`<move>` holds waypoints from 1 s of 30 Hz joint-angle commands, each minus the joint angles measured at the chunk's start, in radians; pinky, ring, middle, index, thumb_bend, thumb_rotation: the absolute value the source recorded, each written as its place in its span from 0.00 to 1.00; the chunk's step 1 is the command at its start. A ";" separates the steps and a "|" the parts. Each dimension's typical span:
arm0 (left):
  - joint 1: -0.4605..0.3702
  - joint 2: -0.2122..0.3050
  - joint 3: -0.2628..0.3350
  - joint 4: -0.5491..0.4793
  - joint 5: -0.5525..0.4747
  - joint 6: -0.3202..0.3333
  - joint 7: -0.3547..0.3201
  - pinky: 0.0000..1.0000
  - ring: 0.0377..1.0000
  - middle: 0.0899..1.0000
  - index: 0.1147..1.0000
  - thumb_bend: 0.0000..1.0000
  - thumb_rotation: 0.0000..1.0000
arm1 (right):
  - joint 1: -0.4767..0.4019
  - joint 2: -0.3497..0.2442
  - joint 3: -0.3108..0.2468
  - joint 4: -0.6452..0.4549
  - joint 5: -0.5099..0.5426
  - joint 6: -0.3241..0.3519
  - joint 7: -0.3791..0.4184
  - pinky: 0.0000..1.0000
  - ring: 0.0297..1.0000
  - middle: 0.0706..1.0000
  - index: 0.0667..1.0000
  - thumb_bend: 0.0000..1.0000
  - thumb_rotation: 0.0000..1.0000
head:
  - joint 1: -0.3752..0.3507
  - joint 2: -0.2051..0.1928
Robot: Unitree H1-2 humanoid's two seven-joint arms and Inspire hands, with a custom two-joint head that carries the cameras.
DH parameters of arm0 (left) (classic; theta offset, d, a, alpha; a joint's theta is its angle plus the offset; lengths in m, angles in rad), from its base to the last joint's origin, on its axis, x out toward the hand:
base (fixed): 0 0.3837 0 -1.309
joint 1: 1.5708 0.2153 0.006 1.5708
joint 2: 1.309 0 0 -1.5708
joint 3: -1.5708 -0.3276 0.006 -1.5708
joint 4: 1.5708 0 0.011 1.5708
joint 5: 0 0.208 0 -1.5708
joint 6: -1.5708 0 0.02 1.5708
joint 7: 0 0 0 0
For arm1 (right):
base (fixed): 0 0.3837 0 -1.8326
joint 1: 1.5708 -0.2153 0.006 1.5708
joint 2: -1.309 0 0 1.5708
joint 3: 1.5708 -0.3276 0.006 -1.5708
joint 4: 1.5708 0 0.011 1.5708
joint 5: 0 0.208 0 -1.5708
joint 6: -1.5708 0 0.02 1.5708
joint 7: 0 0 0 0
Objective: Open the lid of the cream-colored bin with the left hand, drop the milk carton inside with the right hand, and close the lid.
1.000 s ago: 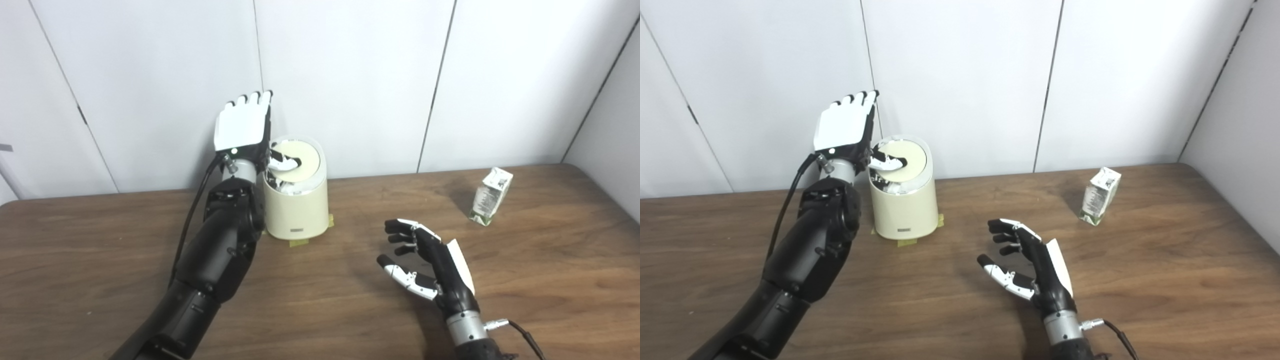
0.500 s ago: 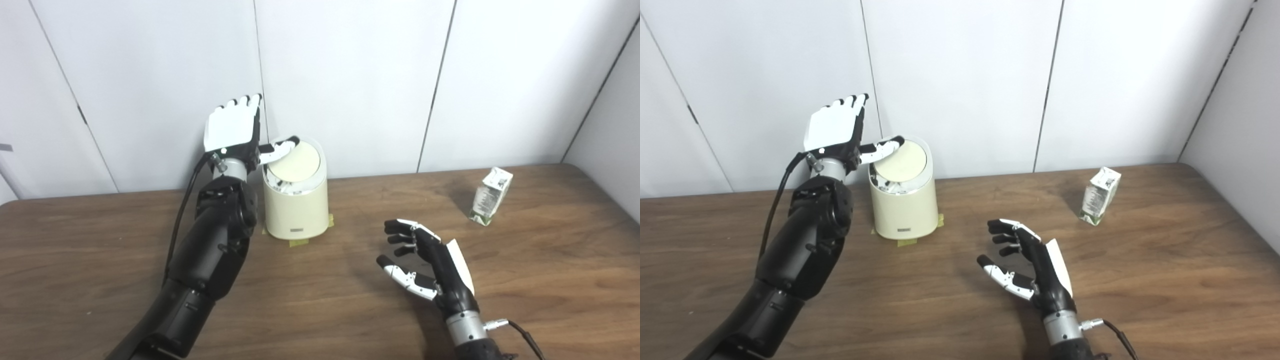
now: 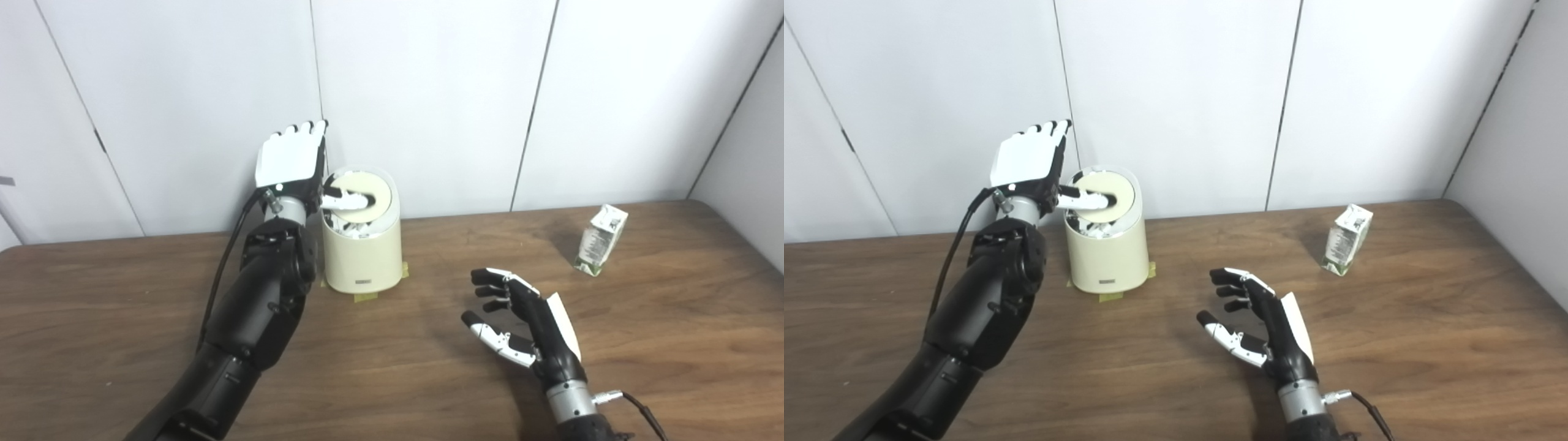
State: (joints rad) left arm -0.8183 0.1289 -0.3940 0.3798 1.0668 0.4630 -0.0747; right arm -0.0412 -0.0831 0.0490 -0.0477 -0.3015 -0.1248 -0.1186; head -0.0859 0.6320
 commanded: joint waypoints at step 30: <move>-0.004 0.012 0.072 -0.071 -0.141 -0.040 0.099 1.00 1.00 1.00 1.00 0.62 1.00 | -0.004 0.006 0.000 -0.006 -0.019 -0.008 -0.011 0.55 0.66 0.68 0.69 0.25 0.28 | -0.007 0.006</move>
State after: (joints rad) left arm -0.7557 0.1322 -0.3383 0.3512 0.9329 0.4502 -0.0107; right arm -0.0394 -0.0821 0.0480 -0.0516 -0.3060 -0.1216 -0.1181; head -0.0920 0.6381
